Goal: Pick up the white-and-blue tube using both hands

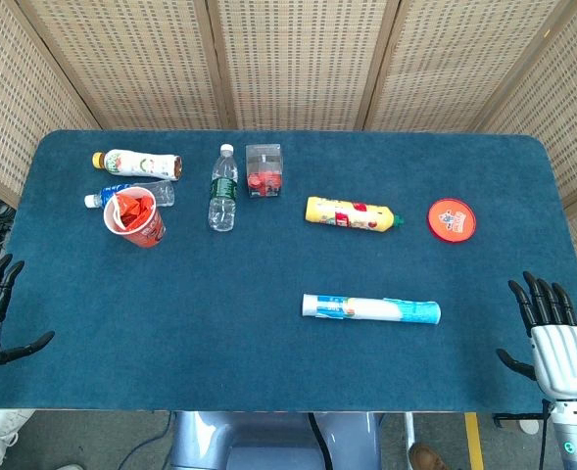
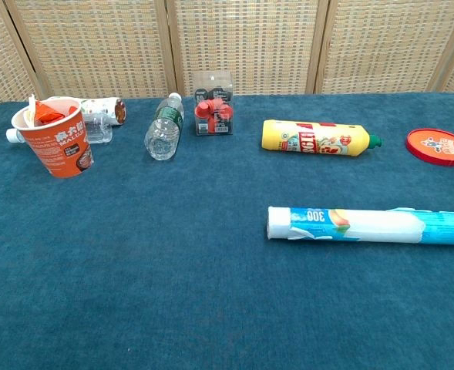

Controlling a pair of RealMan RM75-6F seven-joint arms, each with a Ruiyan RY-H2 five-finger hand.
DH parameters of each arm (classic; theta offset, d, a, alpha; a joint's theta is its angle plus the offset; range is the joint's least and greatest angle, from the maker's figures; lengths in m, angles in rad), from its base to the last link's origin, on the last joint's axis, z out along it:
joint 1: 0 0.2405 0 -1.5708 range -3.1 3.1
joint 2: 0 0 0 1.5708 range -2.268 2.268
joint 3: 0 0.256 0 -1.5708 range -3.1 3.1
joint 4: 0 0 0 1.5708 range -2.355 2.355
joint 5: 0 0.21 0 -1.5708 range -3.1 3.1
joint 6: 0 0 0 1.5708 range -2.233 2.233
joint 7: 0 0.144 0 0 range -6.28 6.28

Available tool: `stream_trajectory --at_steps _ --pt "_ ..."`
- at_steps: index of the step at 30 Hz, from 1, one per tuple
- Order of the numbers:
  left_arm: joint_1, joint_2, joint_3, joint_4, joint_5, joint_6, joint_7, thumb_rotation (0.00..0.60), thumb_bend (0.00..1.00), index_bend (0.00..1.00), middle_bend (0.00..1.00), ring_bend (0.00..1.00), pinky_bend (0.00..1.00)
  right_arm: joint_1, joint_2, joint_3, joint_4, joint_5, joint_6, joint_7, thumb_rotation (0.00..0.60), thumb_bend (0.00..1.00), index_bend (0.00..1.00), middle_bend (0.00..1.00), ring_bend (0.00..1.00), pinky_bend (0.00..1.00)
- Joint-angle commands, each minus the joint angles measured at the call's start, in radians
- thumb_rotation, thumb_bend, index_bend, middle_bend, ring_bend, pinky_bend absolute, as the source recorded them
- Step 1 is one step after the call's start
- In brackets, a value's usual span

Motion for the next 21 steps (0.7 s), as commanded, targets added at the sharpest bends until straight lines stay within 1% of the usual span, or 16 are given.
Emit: stream_trajectory --at_steps 1,5,9,11,14,17,19,21 --pt "0.000 0.003 0.001 -0.005 -0.005 -0.004 -0.001 0.600 0.00 0.00 0.00 0.00 0.00 0.000 -0.001 -0.002 -0.001 -0.002 -0.003 -0.005 0.600 0.00 0.00 0.00 0.00 0.00" --pt "0.000 0.007 -0.001 -0.009 -0.009 -0.005 0.000 0.600 0.00 0.00 0.00 0.00 0.00 0.003 -0.002 -0.008 0.000 0.001 -0.022 -0.009 0.600 0.00 0.00 0.00 0.00 0.00" --pt "0.000 0.009 -0.002 -0.014 -0.013 -0.006 0.000 0.600 0.00 0.00 0.00 0.00 0.00 0.029 -0.004 -0.009 -0.016 0.017 -0.082 0.016 0.600 0.00 0.00 0.00 0.00 0.00" --pt "-0.005 0.006 -0.003 -0.016 -0.016 -0.017 0.005 0.600 0.00 0.00 0.00 0.00 0.00 0.090 0.000 -0.002 -0.035 0.035 -0.193 0.022 0.600 0.00 0.00 0.00 0.00 0.00" --pt "-0.010 0.001 -0.003 -0.016 -0.019 -0.025 0.018 0.600 0.00 0.00 0.00 0.00 0.00 0.156 -0.003 0.017 -0.049 0.063 -0.297 0.008 0.600 0.00 0.00 0.00 0.00 0.00" --pt "-0.014 -0.004 -0.003 -0.016 -0.026 -0.037 0.033 0.600 0.00 0.00 0.00 0.00 0.00 0.219 -0.034 0.033 -0.042 0.109 -0.400 -0.042 0.600 0.00 0.00 0.00 0.00 0.00" --pt "-0.016 -0.007 -0.004 -0.016 -0.032 -0.042 0.039 0.600 0.00 0.00 0.00 0.00 0.00 0.245 -0.056 0.044 -0.035 0.151 -0.444 -0.071 0.600 0.00 0.03 0.00 0.00 0.00" --pt "-0.019 -0.009 -0.005 -0.015 -0.037 -0.048 0.040 0.600 0.00 0.00 0.00 0.00 0.00 0.266 -0.076 0.052 -0.026 0.188 -0.481 -0.089 0.600 0.00 0.08 0.03 0.00 0.02"
